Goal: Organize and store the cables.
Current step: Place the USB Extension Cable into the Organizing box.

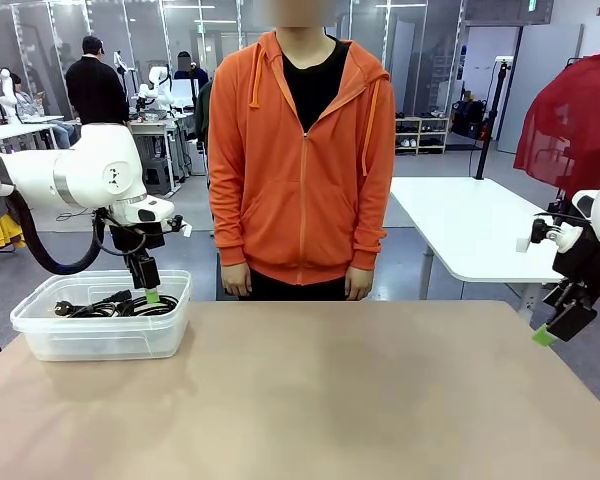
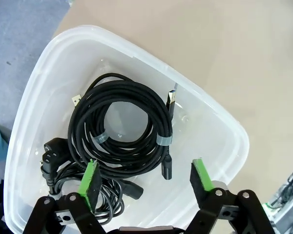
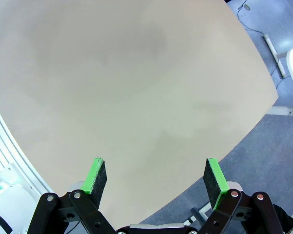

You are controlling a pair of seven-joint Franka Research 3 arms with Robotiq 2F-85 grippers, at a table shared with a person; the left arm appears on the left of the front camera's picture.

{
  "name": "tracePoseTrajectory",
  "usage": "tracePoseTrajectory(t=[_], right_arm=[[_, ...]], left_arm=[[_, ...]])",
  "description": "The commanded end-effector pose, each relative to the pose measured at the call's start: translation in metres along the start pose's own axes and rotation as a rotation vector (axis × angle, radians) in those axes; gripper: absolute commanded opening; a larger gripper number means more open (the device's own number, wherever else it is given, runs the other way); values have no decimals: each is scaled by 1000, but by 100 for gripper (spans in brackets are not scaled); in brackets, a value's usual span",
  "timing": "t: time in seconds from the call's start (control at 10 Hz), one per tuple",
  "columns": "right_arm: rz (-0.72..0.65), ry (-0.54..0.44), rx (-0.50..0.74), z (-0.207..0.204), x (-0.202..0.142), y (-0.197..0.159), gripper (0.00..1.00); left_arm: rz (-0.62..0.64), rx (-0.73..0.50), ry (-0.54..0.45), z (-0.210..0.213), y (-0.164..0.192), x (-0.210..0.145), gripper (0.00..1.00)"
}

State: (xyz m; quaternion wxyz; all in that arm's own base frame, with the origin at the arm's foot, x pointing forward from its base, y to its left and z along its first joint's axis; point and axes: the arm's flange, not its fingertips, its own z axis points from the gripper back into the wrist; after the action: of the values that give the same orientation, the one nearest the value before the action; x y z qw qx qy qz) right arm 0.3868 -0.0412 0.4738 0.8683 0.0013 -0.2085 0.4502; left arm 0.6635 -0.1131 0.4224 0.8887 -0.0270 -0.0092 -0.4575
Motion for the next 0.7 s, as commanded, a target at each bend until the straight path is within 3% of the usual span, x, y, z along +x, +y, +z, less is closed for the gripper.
tracePoseTrajectory(t=[0.0,0.6], right_arm=[[-7,10,1,0,2,-2,100],[-7,10,1,0,2,-2,100]], left_arm=[[-17,0,1,0,-1,1,100],[-17,0,1,0,-1,1,100]])
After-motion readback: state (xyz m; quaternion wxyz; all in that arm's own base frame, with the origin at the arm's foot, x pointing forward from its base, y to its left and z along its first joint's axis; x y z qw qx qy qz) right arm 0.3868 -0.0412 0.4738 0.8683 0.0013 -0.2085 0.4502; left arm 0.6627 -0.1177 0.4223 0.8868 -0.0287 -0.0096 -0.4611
